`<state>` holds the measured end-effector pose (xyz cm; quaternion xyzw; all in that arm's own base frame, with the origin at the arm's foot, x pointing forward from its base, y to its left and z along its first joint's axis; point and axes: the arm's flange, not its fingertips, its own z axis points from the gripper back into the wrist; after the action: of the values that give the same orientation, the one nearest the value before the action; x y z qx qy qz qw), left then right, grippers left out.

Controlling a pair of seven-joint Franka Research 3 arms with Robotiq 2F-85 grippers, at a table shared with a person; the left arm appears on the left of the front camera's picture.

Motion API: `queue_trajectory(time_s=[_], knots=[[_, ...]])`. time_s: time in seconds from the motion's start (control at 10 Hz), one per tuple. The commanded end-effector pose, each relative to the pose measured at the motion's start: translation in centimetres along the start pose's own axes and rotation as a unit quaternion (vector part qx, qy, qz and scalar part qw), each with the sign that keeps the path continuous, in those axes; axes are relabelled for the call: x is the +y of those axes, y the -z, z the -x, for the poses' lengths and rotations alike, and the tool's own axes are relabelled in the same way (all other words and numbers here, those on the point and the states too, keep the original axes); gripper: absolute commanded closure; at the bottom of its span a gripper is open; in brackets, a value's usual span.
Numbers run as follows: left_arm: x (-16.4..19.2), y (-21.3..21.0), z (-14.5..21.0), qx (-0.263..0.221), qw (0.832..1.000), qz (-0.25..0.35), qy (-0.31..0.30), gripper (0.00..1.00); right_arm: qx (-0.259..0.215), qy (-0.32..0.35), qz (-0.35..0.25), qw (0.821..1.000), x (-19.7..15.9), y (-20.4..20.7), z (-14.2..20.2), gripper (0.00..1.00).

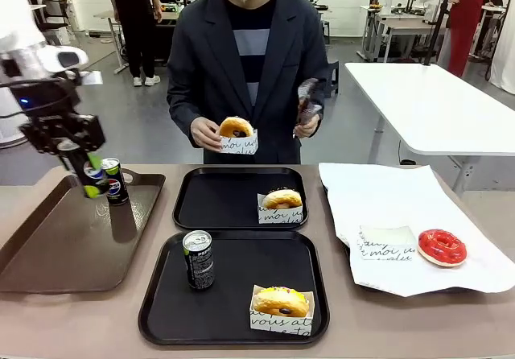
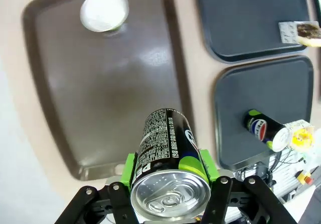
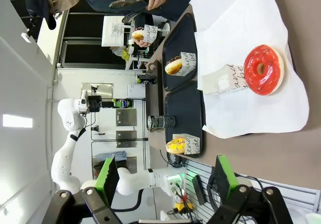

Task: Set up donuts and drinks on trays.
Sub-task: Pick up one Pepsi coke from the Handle tray and place it on the Flat Tray without a Pepsi coke.

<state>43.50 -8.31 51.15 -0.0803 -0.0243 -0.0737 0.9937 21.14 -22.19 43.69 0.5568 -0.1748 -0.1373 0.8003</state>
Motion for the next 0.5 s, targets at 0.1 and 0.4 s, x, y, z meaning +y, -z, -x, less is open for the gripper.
queue_trajectory(time_s=[0.1, 0.4], knots=[[-3.2, 3.3, -2.8, 0.022, 0.998, 0.034, 0.050, 0.41, -0.001, -0.006, -0.008, 1.000, -0.1, 0.0, -0.1, 0.00], [-5.6, 6.5, -3.4, 0.027, 0.997, 0.037, 0.067, 0.41, -0.001, -0.006, -0.008, 1.000, -0.1, 0.0, -0.1, 0.00]])
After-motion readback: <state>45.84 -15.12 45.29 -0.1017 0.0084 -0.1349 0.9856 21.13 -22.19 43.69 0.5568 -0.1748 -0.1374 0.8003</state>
